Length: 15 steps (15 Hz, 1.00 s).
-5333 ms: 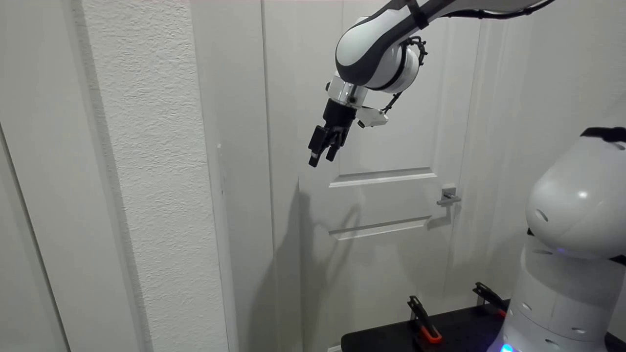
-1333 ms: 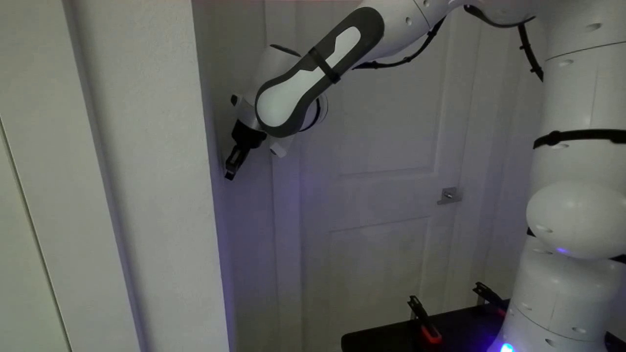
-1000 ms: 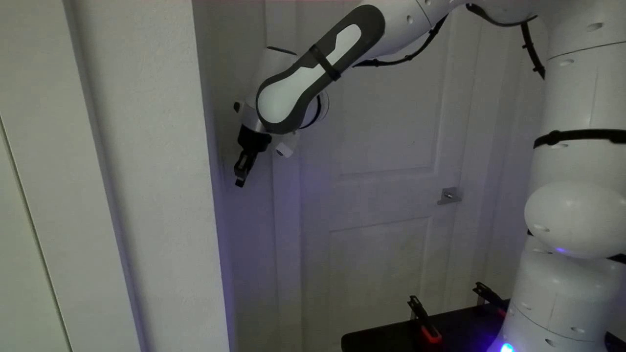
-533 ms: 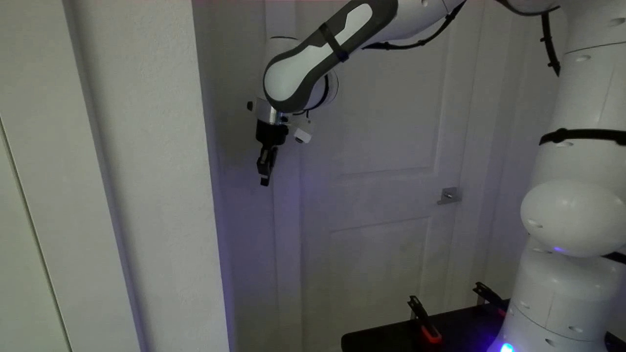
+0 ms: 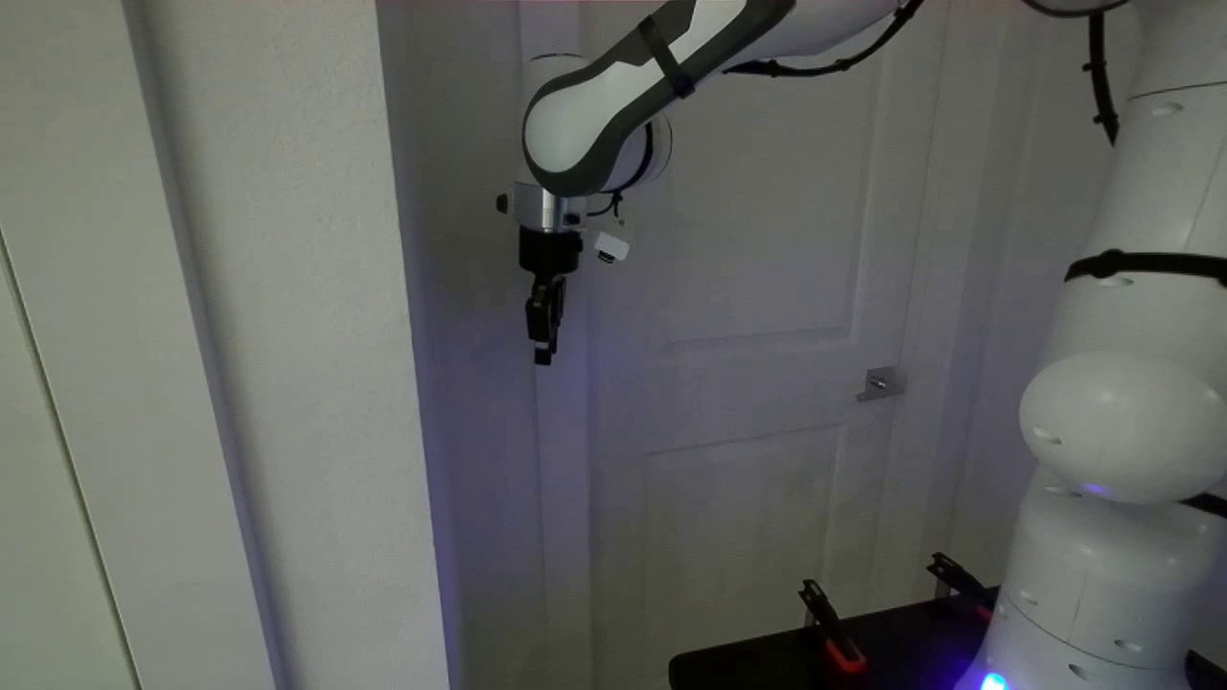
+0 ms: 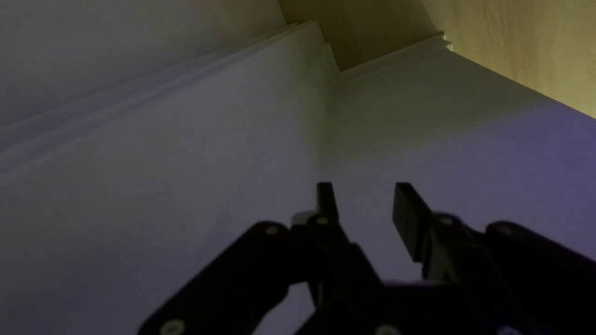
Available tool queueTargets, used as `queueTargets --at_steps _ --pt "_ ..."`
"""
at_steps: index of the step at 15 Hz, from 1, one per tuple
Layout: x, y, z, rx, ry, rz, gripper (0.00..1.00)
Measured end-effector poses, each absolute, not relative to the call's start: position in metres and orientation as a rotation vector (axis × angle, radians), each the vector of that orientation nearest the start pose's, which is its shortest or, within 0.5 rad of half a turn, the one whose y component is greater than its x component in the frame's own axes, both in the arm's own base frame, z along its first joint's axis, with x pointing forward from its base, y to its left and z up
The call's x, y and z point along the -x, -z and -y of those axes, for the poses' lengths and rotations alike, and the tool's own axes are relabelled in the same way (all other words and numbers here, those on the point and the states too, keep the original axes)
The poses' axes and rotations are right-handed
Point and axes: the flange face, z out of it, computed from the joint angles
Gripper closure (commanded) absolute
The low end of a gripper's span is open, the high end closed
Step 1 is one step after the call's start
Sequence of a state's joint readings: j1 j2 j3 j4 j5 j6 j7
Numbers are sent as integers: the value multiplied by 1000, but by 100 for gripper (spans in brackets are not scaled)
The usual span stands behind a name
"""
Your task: Switch the light on then off again.
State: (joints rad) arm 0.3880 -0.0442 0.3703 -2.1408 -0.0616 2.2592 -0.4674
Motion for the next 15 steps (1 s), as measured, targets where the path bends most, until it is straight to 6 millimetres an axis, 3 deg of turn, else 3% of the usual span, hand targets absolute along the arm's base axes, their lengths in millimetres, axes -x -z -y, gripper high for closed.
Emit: queueTargets --at_steps 4,15 --pt "-395 -438 -374 2570 230 1875 1" --pt "-393 -439 -373 2542 178 1893 0"
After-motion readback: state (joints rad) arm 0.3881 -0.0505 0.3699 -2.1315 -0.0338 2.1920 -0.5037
